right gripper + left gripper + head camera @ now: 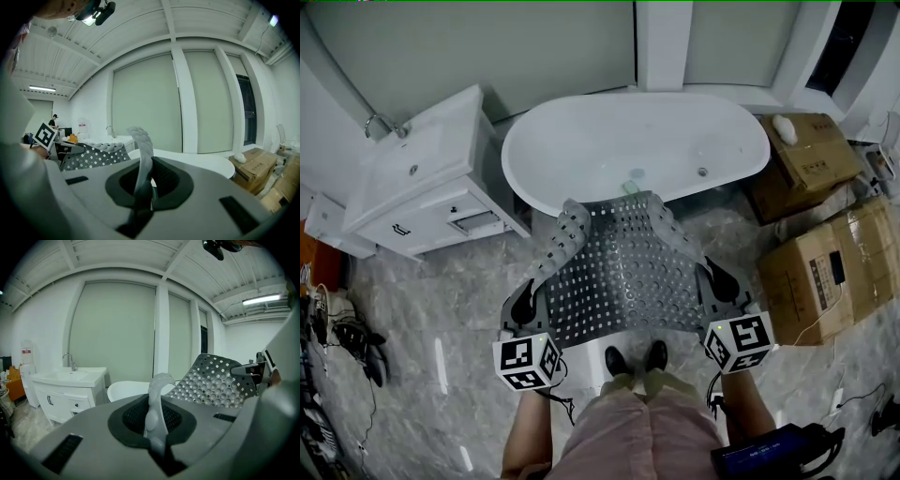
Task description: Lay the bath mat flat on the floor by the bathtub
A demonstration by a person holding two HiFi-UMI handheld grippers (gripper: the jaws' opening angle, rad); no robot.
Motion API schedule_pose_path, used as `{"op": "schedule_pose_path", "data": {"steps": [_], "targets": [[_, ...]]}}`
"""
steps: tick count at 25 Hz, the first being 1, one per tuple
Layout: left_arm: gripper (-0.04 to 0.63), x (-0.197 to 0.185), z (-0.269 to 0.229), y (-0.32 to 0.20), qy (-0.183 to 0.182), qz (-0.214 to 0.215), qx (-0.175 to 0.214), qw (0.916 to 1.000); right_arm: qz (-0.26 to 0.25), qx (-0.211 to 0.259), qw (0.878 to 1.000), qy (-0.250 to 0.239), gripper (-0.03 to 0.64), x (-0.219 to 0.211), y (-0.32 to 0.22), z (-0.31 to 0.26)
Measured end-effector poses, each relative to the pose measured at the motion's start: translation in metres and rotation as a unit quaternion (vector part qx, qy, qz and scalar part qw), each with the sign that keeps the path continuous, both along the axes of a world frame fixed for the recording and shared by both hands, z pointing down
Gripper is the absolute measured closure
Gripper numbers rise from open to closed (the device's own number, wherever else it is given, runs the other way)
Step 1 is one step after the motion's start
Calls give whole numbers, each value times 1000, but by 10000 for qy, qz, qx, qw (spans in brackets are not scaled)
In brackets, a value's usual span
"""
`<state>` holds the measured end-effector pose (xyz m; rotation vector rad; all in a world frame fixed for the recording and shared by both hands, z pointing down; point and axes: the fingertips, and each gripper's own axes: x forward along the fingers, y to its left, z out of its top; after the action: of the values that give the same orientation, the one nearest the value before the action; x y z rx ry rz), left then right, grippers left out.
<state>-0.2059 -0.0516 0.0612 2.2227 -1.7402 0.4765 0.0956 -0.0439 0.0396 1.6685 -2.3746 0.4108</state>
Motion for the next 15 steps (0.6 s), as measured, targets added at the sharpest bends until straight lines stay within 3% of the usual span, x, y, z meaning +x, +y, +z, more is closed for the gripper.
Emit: {"op": "schedule_pose_path", "data": {"steps": [3,9,15], "targets": [[561,-11,5,7,-19,-6,-33,10000,0,-44,10000,-18,589,-8,6,6],[561,16,24,-3,-119,-30,-332,9994,-23,-338,9994,-100,589,21,-7,31],[561,19,56,12,-163,-46,-729,9972,-67,-709,9973,-153,589,24,3,64]]}}
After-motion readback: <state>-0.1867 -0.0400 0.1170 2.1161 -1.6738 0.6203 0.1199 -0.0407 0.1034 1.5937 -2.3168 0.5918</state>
